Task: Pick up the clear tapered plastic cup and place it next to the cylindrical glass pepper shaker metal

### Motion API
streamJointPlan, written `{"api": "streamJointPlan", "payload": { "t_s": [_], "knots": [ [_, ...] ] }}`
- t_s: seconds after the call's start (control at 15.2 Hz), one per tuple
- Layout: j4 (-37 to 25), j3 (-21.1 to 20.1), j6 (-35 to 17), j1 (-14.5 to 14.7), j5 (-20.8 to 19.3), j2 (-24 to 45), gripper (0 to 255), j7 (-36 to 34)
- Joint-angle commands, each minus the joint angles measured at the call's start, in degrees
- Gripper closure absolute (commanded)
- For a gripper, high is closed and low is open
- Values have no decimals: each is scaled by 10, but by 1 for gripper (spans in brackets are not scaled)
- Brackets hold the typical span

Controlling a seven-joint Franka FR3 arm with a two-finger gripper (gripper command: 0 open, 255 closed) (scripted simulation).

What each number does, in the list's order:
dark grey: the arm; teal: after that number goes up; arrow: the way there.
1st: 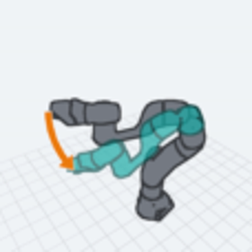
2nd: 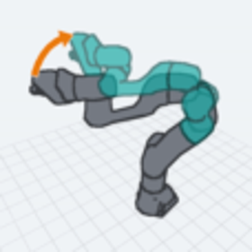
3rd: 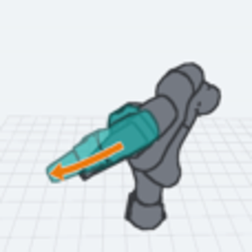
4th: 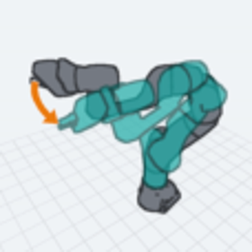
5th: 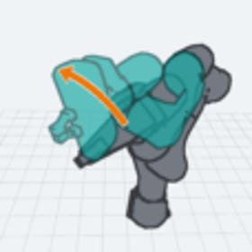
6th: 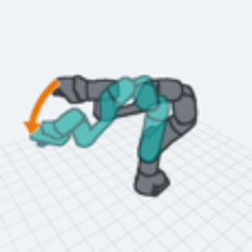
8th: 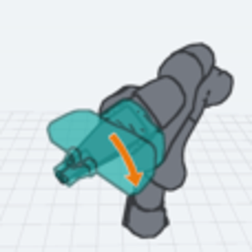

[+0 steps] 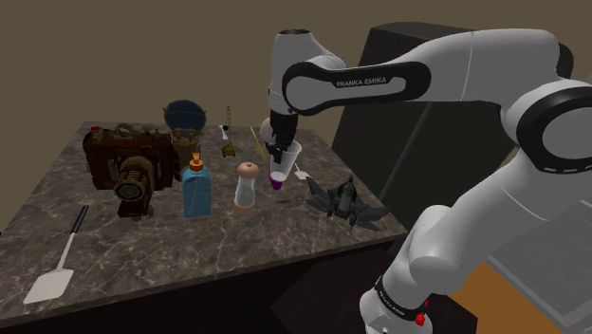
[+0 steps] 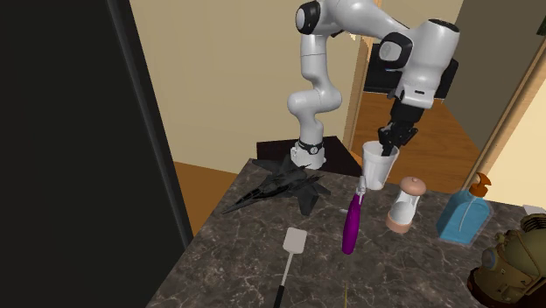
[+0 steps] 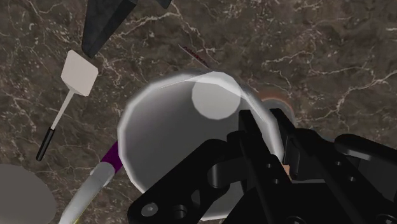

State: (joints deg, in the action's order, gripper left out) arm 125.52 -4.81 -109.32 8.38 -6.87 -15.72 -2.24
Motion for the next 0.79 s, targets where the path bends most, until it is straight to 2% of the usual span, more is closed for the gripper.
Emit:
{"api": "streamJointPlan", "payload": {
  "t_s": [0.0,0.73],
  "knots": [
    [14,0,-17,0,-1,3,255,-2],
    [75,-1,-103,-2,-8,29,255,-15]
  ]
}}
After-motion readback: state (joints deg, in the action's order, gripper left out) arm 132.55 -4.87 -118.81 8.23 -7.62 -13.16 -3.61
